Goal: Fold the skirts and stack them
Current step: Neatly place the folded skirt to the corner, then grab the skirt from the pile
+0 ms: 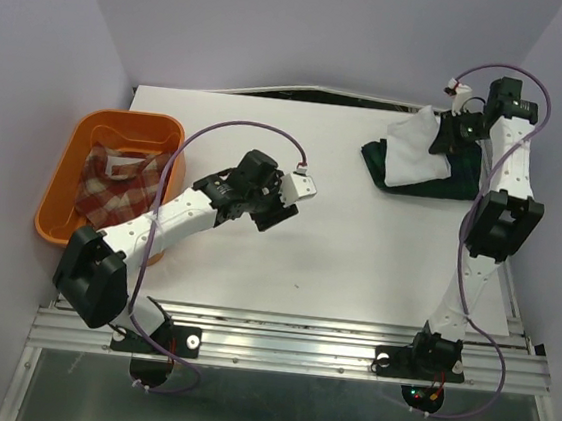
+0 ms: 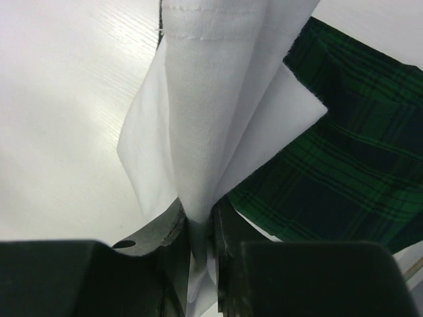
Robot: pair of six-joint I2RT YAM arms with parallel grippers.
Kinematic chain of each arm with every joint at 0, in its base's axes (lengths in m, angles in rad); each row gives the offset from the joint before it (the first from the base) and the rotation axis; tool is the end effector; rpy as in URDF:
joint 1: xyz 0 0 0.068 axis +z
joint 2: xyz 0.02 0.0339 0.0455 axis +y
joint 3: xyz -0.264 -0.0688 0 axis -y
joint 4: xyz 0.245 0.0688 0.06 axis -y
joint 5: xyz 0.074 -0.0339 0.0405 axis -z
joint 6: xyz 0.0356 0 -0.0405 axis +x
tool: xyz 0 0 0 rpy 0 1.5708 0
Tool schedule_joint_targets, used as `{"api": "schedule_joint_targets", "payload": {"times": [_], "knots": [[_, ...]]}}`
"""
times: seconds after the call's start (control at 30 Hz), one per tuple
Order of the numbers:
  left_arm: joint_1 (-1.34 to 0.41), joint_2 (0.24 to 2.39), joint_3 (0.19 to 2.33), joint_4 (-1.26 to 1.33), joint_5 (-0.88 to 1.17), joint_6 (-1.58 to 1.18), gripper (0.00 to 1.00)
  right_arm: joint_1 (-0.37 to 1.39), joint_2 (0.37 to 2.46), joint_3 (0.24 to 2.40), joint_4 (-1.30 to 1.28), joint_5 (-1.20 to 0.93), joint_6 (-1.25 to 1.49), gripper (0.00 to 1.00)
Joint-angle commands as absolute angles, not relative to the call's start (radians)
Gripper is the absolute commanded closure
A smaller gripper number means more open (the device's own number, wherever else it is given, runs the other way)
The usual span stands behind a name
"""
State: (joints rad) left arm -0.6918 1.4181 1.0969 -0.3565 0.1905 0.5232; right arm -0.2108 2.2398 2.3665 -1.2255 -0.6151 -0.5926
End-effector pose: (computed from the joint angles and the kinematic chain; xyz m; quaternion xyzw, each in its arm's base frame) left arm 0.2392 -0.2069 0.2857 0.5462 0.7138 -0.1217 0.4211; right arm 0.4600 -0.0774 0.3193 -0.2453 0.8964 0.1838 0.3202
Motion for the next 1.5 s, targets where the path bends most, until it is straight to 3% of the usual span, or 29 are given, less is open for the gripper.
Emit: {"api": "schedule_joint_targets", "payload": {"times": [0.0, 0.17, 0.37, 0.47, 0.5, 0.53, 0.6, 0.67, 0.7, 0.8, 1.1, 1.27, 1.47], "knots": [[-0.689, 1.396, 1.124, -0.362, 0.212, 0.525, 0.36, -0.27, 2.275, 2.411, -1.184, -0.606, -0.634, 0.99], [-0.686, 1.405, 1.115, -0.37, 0.227, 0.52, 0.35, -0.279, 2.292, 2.335, -1.117, -0.603, -0.652, 0.97], [-0.638, 1.394, 1.161, -0.394, 0.267, 0.489, 0.3, -0.279, 2.365, 2.281, -1.016, -0.574, -0.629, 0.81], [-0.574, 1.368, 1.218, -0.416, 0.357, 0.401, 0.21, -0.279, 2.387, 2.273, -0.973, -0.528, -0.621, 0.63], [-0.525, 1.365, 1.262, -0.428, 0.377, 0.382, 0.2, -0.279, 2.387, 2.27, -0.962, -0.514, -0.614, 0.44], [-0.505, 1.361, 1.287, -0.446, 0.394, 0.364, 0.2, -0.279, 2.385, 2.255, -0.928, -0.497, -0.6, 0.34], [-0.463, 1.35, 1.319, -0.446, 0.409, 0.304, 0.17, -0.279, 2.376, 2.249, -0.899, -0.447, -0.585, 0.27], [-0.401, 1.322, 1.345, -0.434, 0.4, 0.246, 0.02, -0.279, 2.364, 2.261, -0.853, -0.393, -0.542, 0.19], [-0.379, 1.3, 1.351, -0.43, 0.393, 0.229, 0.02, -0.279, 2.359, 2.269, -0.841, -0.373, -0.528, 0.11], [-0.301, 1.257, 1.358, -0.42, 0.327, 0.187, 0.02, -0.279, 2.339, 2.328, -0.815, -0.305, -0.476, 0.0], [0.039, 1.204, 1.442, -0.636, 0.246, 0.29, 0.02, -0.279, 2.122, 2.304, -0.756, -0.336, -0.261, 0.0], [0.217, 1.239, 1.396, -0.684, 0.218, 0.419, 0.02, -0.279, 2.002, 2.203, -0.718, -0.497, -0.106, 0.0], [0.363, 1.437, 1.305, -0.652, 0.257, 0.522, 0.02, -0.279, 1.909, 2.058, -0.698, -0.779, 0.067, 0.0]]}}
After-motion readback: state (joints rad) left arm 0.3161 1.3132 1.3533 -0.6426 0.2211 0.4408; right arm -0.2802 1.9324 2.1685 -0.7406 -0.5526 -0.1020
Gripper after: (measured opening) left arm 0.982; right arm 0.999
